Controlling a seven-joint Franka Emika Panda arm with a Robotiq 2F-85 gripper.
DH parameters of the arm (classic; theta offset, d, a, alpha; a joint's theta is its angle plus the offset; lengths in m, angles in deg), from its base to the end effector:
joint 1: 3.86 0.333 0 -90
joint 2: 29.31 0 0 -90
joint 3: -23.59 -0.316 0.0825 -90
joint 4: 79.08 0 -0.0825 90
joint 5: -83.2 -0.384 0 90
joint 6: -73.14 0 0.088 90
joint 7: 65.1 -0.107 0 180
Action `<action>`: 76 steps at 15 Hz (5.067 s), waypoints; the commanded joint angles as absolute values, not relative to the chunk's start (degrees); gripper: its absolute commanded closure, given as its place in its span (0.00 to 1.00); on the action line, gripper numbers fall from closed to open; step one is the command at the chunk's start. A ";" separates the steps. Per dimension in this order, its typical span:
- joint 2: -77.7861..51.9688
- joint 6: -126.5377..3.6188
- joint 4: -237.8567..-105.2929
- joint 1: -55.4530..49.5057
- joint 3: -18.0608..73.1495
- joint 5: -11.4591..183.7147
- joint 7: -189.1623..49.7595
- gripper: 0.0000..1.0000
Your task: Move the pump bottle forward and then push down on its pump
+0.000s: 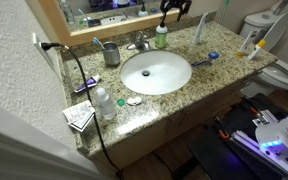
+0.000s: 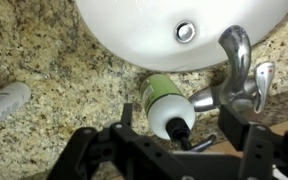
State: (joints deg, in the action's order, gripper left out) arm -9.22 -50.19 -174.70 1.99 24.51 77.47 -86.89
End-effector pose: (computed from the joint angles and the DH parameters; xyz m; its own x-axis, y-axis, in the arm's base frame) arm 0.6664 0.0627 0.4150 0.9362 -0.3397 0.0898 -0.3276 -0.9363 -0.1269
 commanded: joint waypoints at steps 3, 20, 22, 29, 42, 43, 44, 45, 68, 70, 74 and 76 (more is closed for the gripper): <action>-13.66 -56.27 -177.04 1.61 24.11 78.53 -88.18 0.00; -4.84 -50.23 -168.99 3.14 26.14 80.10 -118.36 0.00; -4.49 -50.08 -168.80 3.03 26.22 80.11 -118.77 0.00; -1.94 -51.31 -166.98 2.57 26.02 77.88 -121.33 0.00; -2.84 -51.42 -167.94 3.45 26.46 80.15 -121.53 0.75; -2.80 -51.43 -167.97 3.54 26.55 80.42 -121.66 0.83; -2.73 -51.54 -168.08 3.62 26.65 80.70 -121.82 0.89; -2.67 -51.62 -168.12 3.58 26.61 80.73 -121.72 0.96; -3.19 -52.64 -167.34 3.81 25.51 81.66 -121.38 0.40; -3.24 -52.65 -167.34 3.87 25.57 81.79 -121.49 0.55; -3.15 -52.54 -167.31 3.96 25.56 81.90 -121.50 0.82; -3.09 -52.59 -167.41 4.05 25.62 82.04 -121.59 0.96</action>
State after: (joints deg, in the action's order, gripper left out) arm -3.32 -52.46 -167.42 3.82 25.48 81.73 -121.54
